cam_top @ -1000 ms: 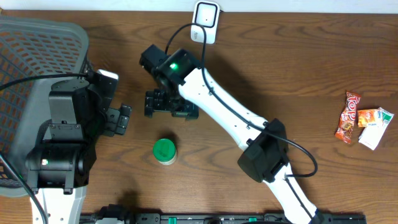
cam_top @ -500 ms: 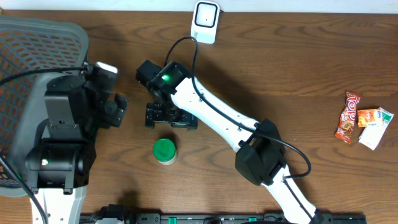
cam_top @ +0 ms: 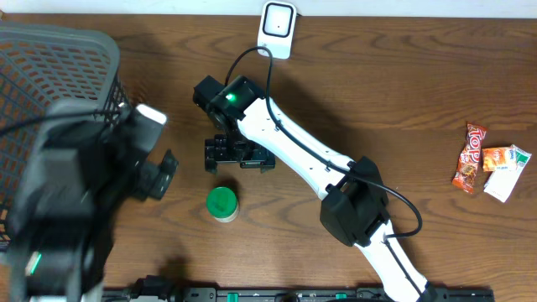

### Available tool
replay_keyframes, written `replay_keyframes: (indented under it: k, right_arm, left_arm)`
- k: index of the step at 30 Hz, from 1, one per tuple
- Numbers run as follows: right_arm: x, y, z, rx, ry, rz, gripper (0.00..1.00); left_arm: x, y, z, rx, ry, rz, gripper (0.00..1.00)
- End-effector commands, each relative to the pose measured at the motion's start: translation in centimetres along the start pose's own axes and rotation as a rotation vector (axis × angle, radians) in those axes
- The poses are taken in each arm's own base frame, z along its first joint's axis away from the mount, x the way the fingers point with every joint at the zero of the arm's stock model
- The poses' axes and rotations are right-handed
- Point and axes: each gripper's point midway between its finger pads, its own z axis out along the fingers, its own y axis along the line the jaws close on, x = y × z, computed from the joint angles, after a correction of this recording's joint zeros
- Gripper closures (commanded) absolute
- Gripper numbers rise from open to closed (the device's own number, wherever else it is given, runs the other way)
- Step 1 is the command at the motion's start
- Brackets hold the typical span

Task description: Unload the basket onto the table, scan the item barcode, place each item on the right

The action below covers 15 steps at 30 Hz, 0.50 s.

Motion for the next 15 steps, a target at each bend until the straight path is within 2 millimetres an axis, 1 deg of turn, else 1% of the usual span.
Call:
replay_keyframes:
  k: [1,4,7,11,15]
  right_arm:
    - [1.3,1.7,-0.9,-0.059,0.007,-0.096,0.01]
    - [1.9,3.0,-0.5,-0.069,-0.007,-0.173,0.01]
    - [2.6,3.6,0.2,-0.05,-0.019,-0.213,0.01]
    - [4.0,3.7,1.8,-0.006,-0.001,-0.228,0.01]
    - [5.3,3.2,3.5,0.047,0.021,-0.199,0.01]
  left_arm:
    - [-2.6,-1.0,-7.5,0.03,-0.212,-0.064,0.01]
    - [-1.6,-1.5,-9.9,0.025,-0.232,-0.097,0.01]
    - [-0.1,-2.3,-11.3,0.03,-0.228,-0.128,0.01]
    - [1.4,-3.1,-12.1,0.039,-0.205,-0.132,0.01]
    - [2.3,-3.5,-12.1,0.053,-0.173,-0.134,0.01]
